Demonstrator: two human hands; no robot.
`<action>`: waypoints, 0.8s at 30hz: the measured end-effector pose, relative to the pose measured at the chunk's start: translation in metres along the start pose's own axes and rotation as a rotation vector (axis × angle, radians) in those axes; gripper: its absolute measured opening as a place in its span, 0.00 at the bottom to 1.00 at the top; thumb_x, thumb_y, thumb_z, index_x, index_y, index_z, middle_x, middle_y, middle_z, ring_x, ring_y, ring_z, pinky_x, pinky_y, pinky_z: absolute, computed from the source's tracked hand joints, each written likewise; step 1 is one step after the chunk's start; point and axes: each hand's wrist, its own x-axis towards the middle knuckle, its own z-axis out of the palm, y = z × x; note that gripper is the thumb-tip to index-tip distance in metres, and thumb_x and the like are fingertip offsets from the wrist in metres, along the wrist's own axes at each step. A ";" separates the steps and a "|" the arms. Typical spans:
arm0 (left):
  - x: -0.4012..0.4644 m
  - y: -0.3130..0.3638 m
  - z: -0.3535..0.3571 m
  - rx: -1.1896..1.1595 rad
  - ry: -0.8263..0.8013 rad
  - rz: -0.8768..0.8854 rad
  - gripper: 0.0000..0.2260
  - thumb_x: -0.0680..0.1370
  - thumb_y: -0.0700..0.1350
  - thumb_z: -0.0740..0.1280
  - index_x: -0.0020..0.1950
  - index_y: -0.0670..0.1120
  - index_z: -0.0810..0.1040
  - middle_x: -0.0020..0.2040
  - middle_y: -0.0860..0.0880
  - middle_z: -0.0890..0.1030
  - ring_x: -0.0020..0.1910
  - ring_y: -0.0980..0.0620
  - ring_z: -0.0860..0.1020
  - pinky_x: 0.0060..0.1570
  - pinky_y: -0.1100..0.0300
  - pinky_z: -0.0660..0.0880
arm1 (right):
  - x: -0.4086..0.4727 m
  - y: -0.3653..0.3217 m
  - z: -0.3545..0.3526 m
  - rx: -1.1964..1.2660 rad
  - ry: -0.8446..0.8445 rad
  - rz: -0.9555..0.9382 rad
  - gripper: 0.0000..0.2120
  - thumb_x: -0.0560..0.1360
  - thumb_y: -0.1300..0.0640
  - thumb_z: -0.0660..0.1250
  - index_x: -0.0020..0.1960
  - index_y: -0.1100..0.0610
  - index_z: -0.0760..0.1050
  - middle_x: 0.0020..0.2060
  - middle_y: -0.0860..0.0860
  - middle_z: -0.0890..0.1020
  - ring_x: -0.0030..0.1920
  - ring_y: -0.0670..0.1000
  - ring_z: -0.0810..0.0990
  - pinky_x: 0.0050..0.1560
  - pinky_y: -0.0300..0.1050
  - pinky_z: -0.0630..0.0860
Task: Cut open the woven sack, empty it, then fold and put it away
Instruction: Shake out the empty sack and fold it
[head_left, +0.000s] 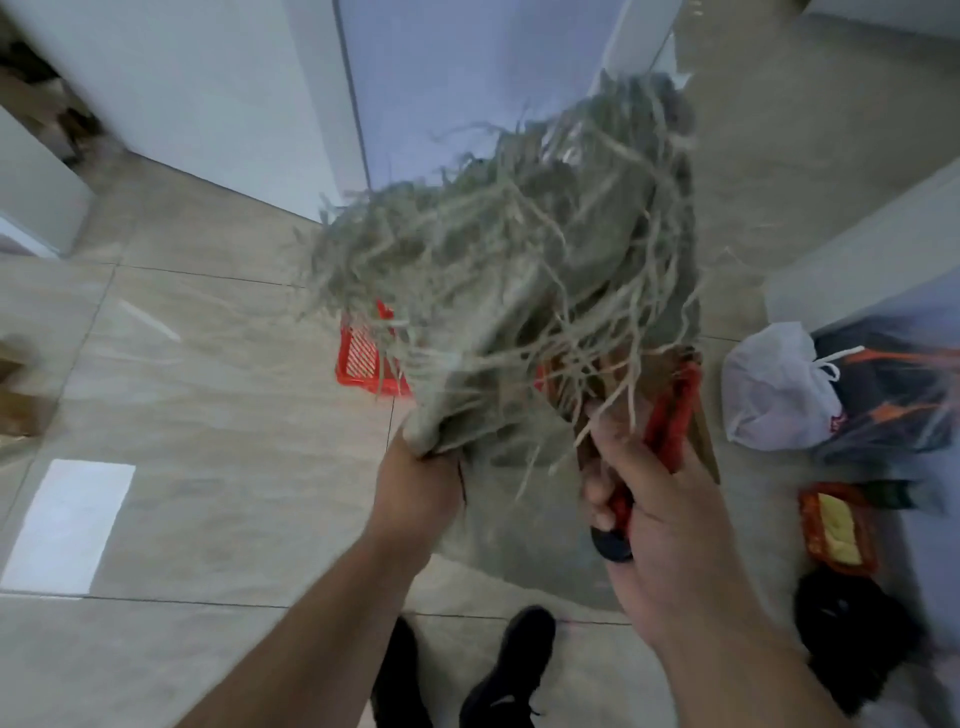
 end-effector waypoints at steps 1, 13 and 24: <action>0.001 0.007 -0.002 -0.055 -0.009 -0.013 0.08 0.79 0.50 0.68 0.55 0.56 0.84 0.52 0.54 0.88 0.55 0.49 0.85 0.57 0.47 0.82 | 0.006 0.013 -0.011 -0.113 0.037 0.000 0.27 0.63 0.47 0.82 0.61 0.49 0.80 0.40 0.45 0.81 0.31 0.45 0.75 0.30 0.36 0.70; 0.012 0.053 -0.019 -0.387 -0.528 -0.132 0.23 0.79 0.54 0.71 0.71 0.44 0.78 0.63 0.43 0.85 0.63 0.43 0.83 0.63 0.47 0.80 | 0.031 0.083 0.026 -0.184 0.259 0.244 0.15 0.77 0.65 0.69 0.53 0.46 0.87 0.46 0.52 0.90 0.52 0.62 0.87 0.56 0.58 0.83; 0.042 -0.193 -0.152 -0.782 0.234 -0.946 0.54 0.62 0.78 0.70 0.74 0.39 0.70 0.64 0.37 0.78 0.69 0.35 0.76 0.63 0.33 0.71 | 0.047 0.035 0.094 0.452 0.070 0.620 0.20 0.84 0.49 0.62 0.52 0.58 0.90 0.53 0.61 0.89 0.57 0.64 0.86 0.65 0.64 0.77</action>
